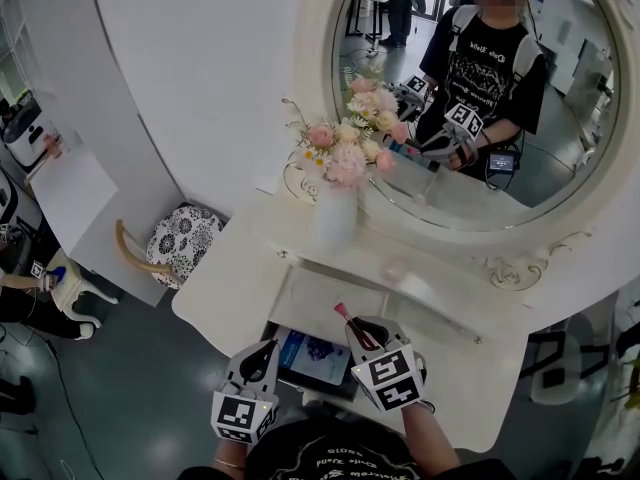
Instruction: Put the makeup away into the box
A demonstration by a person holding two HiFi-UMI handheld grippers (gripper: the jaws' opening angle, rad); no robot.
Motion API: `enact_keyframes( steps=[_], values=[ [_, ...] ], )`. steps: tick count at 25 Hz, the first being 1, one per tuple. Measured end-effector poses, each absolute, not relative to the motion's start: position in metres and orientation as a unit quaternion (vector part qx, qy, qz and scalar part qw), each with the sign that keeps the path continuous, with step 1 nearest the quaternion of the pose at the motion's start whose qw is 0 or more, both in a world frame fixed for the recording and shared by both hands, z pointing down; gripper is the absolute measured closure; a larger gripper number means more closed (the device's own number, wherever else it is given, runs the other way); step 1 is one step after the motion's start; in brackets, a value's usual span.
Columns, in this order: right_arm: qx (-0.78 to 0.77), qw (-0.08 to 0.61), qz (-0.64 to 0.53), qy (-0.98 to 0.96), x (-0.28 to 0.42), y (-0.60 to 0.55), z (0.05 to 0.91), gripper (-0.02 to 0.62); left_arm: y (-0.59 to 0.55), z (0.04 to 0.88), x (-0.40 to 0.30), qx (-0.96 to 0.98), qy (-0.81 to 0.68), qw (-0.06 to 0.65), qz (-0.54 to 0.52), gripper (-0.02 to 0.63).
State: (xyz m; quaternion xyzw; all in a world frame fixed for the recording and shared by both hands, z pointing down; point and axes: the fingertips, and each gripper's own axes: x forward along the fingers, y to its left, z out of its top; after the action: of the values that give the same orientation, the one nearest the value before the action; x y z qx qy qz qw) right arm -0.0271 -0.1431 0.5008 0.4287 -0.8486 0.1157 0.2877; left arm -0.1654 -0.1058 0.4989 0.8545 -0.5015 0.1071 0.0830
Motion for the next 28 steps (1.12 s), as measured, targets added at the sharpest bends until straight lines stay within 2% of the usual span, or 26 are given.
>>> enact_keyframes(
  steps=[28],
  values=[
    [0.366, 0.31, 0.13, -0.868, -0.067, -0.117, 0.531, 0.546, -0.113, 0.506, -0.175, 0.849, -0.509, 0.088, 0.112, 0.59]
  ],
)
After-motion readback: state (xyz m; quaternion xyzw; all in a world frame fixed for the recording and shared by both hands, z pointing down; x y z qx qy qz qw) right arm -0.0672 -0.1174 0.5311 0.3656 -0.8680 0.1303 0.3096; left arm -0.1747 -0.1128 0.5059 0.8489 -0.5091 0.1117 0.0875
